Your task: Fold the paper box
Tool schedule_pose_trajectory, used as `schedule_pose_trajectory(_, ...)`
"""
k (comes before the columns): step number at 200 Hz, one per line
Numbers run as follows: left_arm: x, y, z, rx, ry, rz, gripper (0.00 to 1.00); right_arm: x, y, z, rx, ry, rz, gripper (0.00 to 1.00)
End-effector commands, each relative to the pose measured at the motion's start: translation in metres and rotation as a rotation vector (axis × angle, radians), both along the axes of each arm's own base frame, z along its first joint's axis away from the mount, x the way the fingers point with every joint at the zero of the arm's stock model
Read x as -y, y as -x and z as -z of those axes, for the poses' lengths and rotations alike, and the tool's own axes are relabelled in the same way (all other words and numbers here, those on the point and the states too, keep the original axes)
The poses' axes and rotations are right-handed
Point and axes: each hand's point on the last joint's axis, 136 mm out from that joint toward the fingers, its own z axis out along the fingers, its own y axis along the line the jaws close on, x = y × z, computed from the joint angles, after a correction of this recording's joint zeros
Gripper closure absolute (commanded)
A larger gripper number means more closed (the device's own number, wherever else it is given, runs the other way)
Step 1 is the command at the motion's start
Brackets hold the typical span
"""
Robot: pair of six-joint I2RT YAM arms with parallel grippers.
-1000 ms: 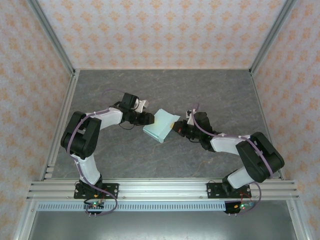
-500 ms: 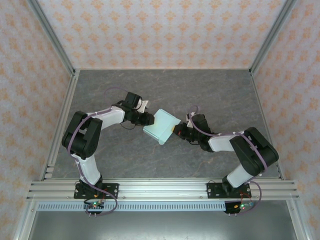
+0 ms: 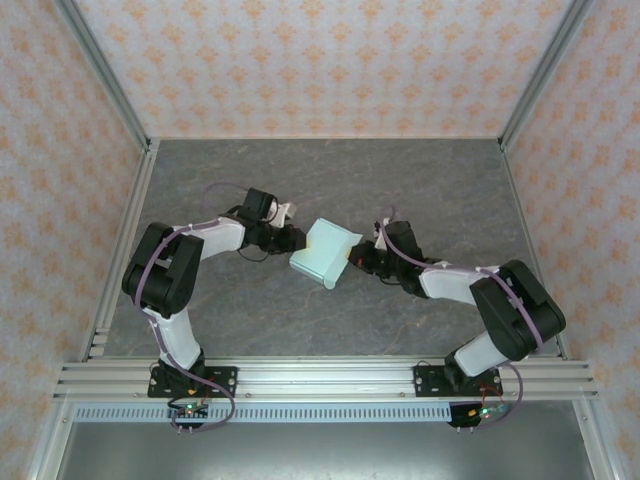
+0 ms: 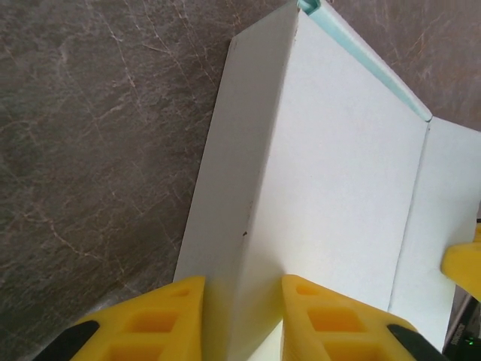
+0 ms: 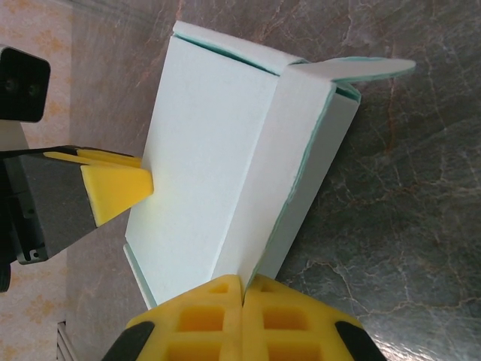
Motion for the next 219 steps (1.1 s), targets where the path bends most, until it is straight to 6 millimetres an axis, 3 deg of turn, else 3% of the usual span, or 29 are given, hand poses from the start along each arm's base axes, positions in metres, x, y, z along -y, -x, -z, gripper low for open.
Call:
schedule_pose_trajectory(1,-0.006,0.032,0.033,-0.17,-0.023,-0.025,0.75,-0.008,-0.01,-0.016,0.069,-0.003,-0.031,0.98)
schedule_pose_trajectory(37,-0.015,0.03,0.038,-0.188,0.004,-0.072,0.76,-0.012,-0.013,-0.031,0.091,-0.027,-0.042,0.98)
schedule_pose_trajectory(78,-0.012,0.029,0.036,-0.194,0.047,-0.076,0.79,-0.017,-0.015,-0.048,0.114,-0.046,-0.057,0.98)
schedule_pose_trajectory(219,-0.019,0.025,0.043,-0.232,0.103,-0.156,0.81,-0.031,-0.027,-0.079,0.132,-0.115,-0.066,0.98)
